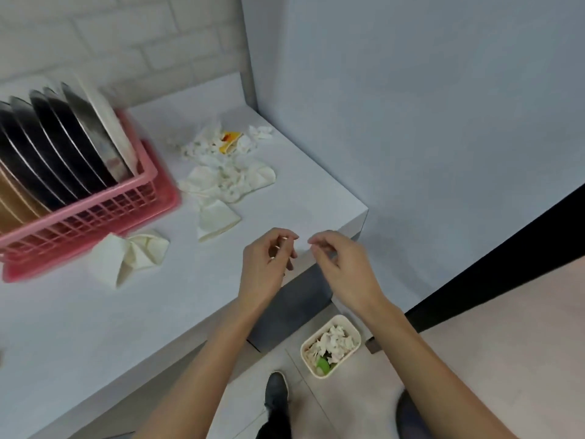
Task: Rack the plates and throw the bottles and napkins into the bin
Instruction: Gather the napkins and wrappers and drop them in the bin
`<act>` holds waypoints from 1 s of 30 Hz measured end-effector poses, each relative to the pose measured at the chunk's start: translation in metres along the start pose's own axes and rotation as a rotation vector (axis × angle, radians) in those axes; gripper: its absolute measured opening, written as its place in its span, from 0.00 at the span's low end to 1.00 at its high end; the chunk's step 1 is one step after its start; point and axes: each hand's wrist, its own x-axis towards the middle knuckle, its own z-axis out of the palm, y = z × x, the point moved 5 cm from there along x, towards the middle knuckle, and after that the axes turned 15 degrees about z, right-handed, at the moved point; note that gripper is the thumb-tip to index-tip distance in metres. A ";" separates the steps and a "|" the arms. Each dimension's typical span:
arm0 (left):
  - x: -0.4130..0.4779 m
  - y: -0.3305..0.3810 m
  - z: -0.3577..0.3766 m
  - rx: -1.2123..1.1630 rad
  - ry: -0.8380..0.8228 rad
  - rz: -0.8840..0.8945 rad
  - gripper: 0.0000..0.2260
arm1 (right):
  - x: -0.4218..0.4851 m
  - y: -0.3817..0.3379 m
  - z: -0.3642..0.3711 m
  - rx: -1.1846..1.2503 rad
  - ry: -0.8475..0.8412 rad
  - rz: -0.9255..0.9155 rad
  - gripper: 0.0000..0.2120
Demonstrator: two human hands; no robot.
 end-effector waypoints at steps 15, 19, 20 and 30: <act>0.184 -0.096 -0.117 0.762 -0.331 0.067 0.19 | 0.123 -0.074 0.051 -0.105 -0.125 0.046 0.06; 0.212 -0.127 -0.117 0.889 -0.494 -0.036 0.21 | 0.141 -0.080 0.062 -0.086 -0.168 0.106 0.06; 0.215 -0.133 -0.115 0.918 -0.535 -0.044 0.20 | 0.144 -0.080 0.065 -0.086 -0.179 0.118 0.06; 0.229 -0.155 -0.117 0.844 -0.411 -0.007 0.11 | 0.175 -0.079 0.074 -0.129 -0.214 0.132 0.07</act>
